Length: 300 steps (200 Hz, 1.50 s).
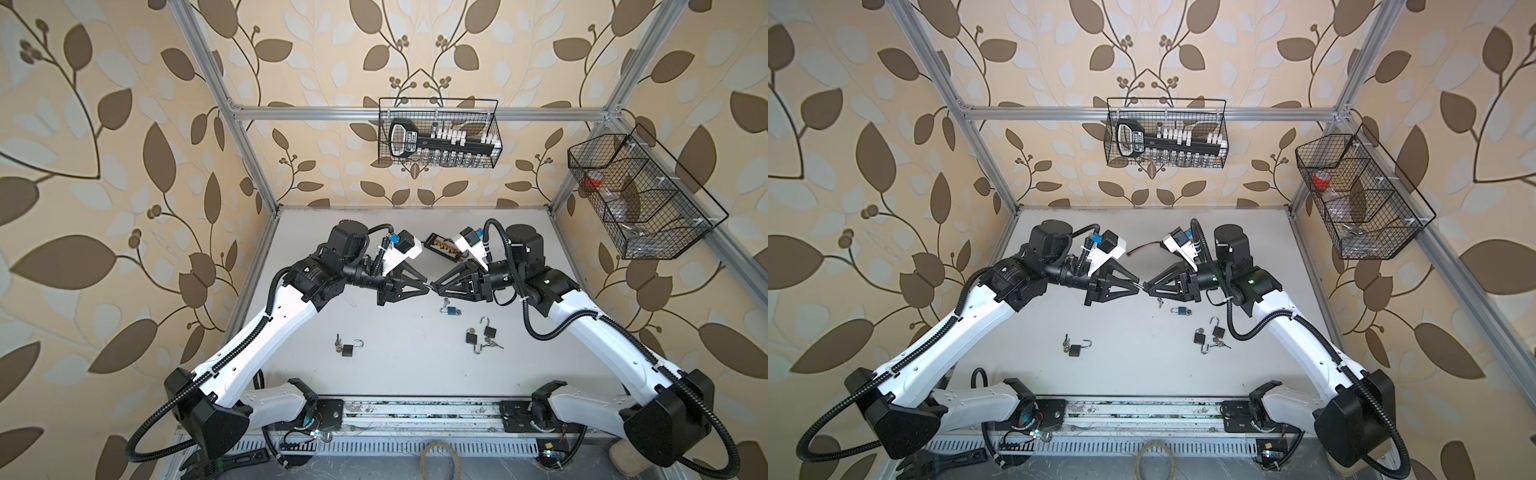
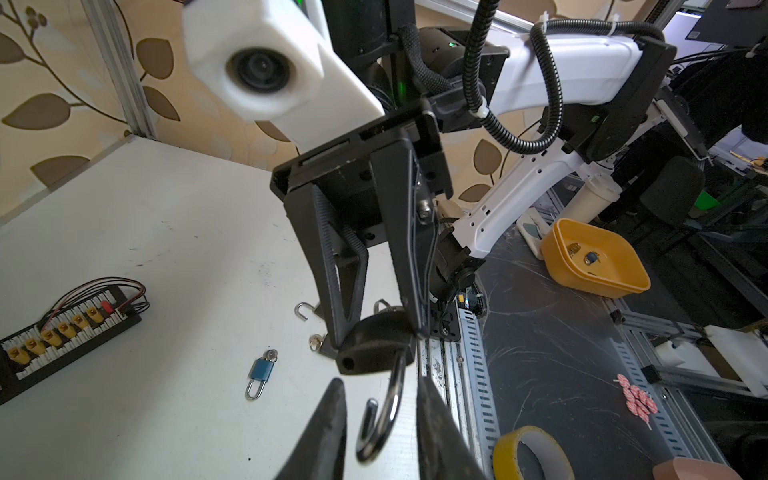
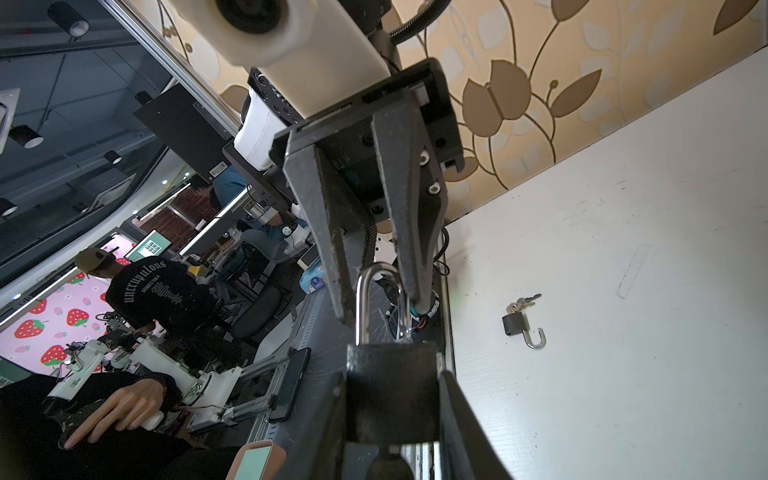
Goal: Lock with the key
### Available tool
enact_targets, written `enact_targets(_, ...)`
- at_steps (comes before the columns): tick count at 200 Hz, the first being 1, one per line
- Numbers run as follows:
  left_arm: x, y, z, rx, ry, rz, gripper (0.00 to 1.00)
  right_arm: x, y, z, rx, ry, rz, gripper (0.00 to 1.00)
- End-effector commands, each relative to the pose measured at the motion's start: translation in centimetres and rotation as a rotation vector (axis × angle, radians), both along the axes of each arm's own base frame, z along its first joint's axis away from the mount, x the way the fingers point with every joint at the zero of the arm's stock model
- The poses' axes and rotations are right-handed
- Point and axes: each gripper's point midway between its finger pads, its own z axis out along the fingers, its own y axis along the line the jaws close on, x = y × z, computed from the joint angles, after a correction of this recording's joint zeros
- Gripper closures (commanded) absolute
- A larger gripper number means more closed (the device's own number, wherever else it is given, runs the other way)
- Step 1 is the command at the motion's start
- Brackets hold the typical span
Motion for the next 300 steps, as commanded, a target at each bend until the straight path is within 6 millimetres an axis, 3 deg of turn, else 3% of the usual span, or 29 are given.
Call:
enact_targets(1,-0.8,-0.1,2.1,-0.043,-0.053,-0.038,0.76,-0.4,0.1,0.9,0.021,-0.028,0.026,1.00)
enact_targets(96,-0.9,0.0,2.5,-0.052,-0.052,-0.034,1.00,0.0,0.1,0.8,0.006,-0.053,-0.008,1.00)
enact_targets(125,-0.8,-0.1,2.9,-0.066,-0.047,-0.028,1.00,0.1,-0.2,1.8,0.013,-0.158,-0.052,0.58)
enact_targets(146,-0.8,0.0,3.5,-0.089,-0.049,-0.012,1.00,0.5,-0.8,2.8,0.017,-0.305,-0.140,0.49)
enact_targets(179,-0.8,0.2,4.7,-0.147,-0.059,0.018,1.00,1.3,-2.1,4.9,0.091,-0.538,-0.312,0.48)
enact_targets(211,-1.1,0.3,5.3,-0.179,-0.064,0.020,1.00,0.3,-1.5,6.5,0.181,-0.633,-0.294,0.50)
enact_targets(257,-1.5,0.4,5.5,-0.195,-0.059,-0.006,1.00,-0.5,0.5,6.2,0.225,-0.655,-0.273,0.56)
enact_targets(300,-1.8,0.6,5.8,-0.206,-0.071,-0.004,1.00,-0.3,0.2,5.3,0.245,-0.630,-0.324,0.66)
